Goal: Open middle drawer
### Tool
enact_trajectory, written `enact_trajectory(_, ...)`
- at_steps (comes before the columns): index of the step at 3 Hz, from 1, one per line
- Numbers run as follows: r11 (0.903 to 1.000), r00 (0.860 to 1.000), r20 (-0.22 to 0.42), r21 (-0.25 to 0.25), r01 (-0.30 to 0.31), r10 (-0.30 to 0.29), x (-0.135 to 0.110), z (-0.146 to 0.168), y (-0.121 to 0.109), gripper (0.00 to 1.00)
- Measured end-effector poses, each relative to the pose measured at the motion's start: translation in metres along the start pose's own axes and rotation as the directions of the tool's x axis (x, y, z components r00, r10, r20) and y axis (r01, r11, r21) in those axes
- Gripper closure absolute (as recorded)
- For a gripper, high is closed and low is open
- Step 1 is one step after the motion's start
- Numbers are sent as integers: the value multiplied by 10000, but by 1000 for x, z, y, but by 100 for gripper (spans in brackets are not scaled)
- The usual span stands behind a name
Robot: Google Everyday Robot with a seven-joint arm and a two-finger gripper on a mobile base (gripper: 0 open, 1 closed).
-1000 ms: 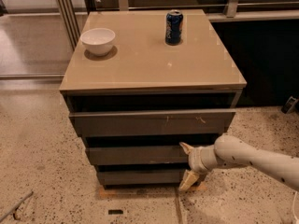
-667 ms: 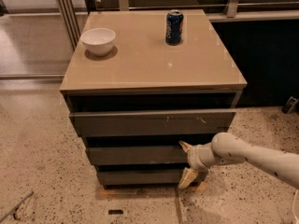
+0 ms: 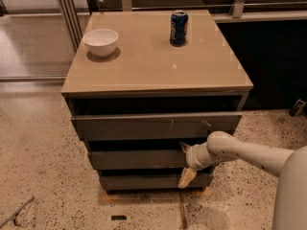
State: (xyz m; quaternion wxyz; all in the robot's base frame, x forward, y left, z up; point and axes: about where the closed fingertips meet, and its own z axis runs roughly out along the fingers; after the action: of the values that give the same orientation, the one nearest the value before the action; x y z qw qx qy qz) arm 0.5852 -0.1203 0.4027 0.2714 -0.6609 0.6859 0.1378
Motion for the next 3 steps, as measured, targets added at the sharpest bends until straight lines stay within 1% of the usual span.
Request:
enact_trajectory(1,9969,9993,20,-698,-372,374,-5,-1,18,0)
enact_trajectory(2,9862,9963,-104,-1415,-855,849,-10,-6,34,0)
enact_trajectory(3,9862,9963,-104,-1416,-856,849,-11,-8,34,0)
